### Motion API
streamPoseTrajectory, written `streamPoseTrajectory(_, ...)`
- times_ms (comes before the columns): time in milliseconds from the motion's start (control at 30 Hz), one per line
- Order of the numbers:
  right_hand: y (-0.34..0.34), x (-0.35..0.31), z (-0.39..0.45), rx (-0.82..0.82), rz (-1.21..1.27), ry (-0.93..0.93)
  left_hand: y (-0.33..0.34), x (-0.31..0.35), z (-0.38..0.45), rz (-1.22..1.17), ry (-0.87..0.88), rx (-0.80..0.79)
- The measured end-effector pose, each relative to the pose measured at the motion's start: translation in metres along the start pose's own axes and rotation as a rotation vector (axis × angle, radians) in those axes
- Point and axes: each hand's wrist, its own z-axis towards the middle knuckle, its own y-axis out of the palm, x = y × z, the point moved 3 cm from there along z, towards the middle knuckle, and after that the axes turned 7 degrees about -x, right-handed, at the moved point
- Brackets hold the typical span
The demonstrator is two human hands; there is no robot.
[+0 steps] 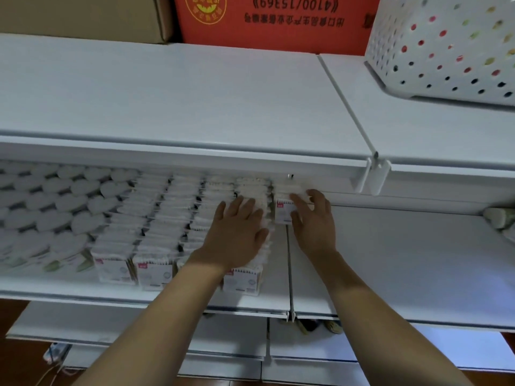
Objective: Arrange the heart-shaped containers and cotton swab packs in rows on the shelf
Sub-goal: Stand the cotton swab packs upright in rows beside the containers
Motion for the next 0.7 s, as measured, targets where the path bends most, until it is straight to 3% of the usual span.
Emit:
streamPoseTrajectory(233, 0.0, 0.001, 0.0, -0.029, -0.165, -0.047, -0.002, 0.001, 0.003, -0.06, 0.002, 0.022)
streamPoseTrajectory(400, -0.028, 0.007, -0.017, -0.02, -0.222, -0.036, -0.019, 0.023, 0.016, -0.06, 0.016, 0.165)
streamPoseTrajectory(700, -0.124, 0.11, -0.105, 0.028, -0.356, 0.189, -0.018, 0.187, 0.04, -0.061, 0.192, 0.139)
